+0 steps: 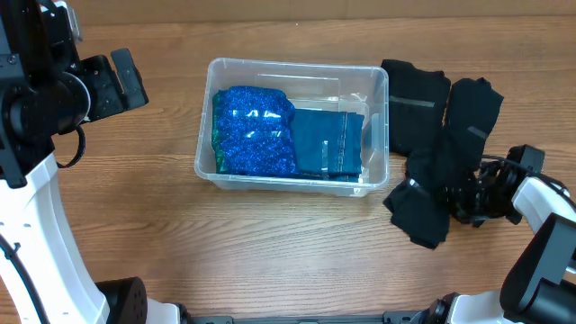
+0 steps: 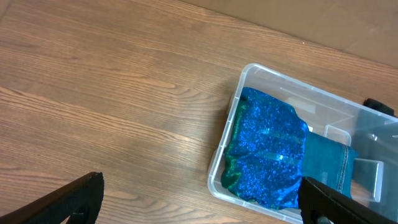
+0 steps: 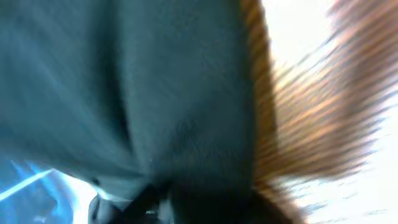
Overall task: Pack container
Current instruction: 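Raise the left arm aside and reach the right gripper to a black bundle, then grasp the nearest black bundle and drop it into the bin's right side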
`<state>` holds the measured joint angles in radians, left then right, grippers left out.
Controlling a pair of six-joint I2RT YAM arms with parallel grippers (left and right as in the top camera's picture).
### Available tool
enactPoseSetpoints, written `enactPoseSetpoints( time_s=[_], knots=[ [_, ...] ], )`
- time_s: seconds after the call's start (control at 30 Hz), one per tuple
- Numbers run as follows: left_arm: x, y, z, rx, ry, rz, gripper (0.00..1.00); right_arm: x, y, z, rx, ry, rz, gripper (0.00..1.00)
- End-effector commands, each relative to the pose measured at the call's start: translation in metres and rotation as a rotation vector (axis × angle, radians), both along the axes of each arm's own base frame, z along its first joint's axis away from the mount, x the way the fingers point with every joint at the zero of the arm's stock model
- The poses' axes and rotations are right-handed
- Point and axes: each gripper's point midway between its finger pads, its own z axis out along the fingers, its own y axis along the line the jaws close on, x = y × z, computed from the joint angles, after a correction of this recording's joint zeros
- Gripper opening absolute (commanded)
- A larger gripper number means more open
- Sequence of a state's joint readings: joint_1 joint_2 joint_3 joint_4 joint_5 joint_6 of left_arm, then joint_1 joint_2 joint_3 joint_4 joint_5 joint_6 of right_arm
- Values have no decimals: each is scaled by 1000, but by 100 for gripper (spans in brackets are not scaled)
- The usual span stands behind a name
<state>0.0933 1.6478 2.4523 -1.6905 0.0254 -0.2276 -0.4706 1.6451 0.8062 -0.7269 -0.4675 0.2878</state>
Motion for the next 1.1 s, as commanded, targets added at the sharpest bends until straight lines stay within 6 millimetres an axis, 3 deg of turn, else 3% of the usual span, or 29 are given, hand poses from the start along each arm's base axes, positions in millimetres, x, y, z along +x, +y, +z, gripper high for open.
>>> enactPoseSetpoints(
  time_s=[0.0,0.17,0.37,0.5,0.6,0.8,1.0,1.07],
  knots=[
    [1,4,0,24,2,-8,100,7,21,13,109,-85,72,23],
    [1,3,0,24,2,-9,100,18,24,60,130,-159,88,23],
    [1,3,0,24,1,-9,100,19,28,163,29,-355,130,4],
    [1,3,0,24,2,-9,100,22,61,241,-3,-613,240,4],
    [1,3,0,24,2,-9,100,22,101,276,62,-744,327,4],
    [1,3,0,24,2,-9,100,33,177,289,161,-807,497,4],
    [1,3,0,24,2,-9,100,73,239,262,189,-754,494,4],
    [1,3,0,24,2,-9,100,86,252,239,176,-699,468,4]
  ],
)
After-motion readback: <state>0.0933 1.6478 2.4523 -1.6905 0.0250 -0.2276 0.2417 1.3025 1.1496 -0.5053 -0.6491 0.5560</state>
